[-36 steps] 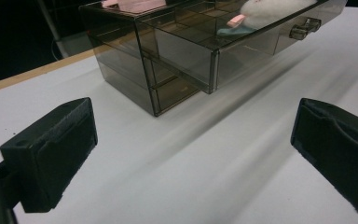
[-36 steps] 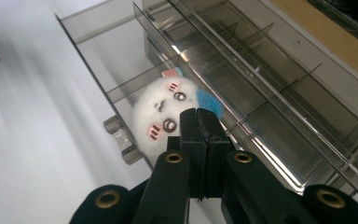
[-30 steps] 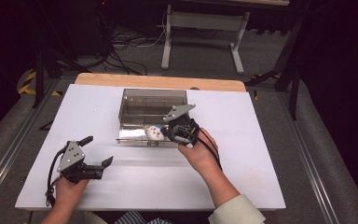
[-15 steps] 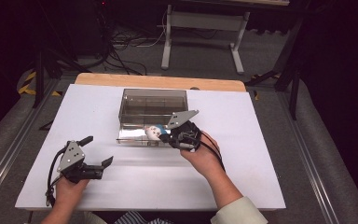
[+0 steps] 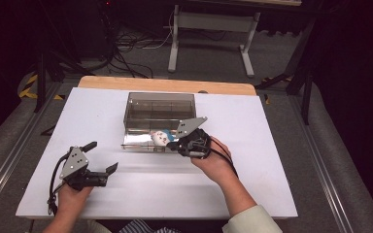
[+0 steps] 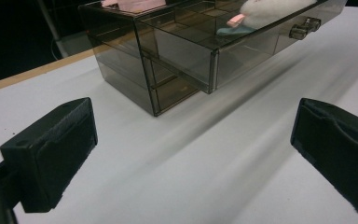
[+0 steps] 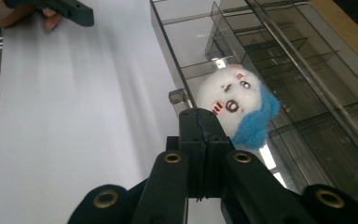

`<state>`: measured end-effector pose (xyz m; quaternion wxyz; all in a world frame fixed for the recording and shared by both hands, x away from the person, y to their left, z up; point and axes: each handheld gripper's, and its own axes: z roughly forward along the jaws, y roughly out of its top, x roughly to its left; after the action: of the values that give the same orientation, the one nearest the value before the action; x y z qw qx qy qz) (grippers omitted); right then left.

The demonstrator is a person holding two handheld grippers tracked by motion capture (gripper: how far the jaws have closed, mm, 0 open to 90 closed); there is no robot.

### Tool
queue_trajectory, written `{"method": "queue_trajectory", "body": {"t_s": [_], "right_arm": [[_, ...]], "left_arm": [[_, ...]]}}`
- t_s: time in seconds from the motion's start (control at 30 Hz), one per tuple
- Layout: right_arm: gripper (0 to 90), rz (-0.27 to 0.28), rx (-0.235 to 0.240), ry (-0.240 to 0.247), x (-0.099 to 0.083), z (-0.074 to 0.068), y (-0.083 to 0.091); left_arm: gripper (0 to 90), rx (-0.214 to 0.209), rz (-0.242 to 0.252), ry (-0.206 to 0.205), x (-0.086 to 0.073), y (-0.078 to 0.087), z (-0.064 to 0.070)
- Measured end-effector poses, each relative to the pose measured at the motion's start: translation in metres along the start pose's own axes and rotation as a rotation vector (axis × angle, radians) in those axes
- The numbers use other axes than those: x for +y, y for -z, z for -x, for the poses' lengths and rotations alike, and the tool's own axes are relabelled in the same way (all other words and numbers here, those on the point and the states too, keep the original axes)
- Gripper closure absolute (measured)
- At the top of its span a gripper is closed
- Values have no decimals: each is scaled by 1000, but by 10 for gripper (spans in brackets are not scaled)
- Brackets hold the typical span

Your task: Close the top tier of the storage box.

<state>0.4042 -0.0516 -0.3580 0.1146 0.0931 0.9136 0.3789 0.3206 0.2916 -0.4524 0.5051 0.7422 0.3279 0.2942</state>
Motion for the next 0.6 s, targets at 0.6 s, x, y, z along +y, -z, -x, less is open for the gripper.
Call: {"method": "queue_trajectory", "body": {"t_s": [0.6], "right_arm": [[900,-108,36,68,-4,-1,-16]], "left_arm": [[14,-2,-2,-1,0,0,0]]}}
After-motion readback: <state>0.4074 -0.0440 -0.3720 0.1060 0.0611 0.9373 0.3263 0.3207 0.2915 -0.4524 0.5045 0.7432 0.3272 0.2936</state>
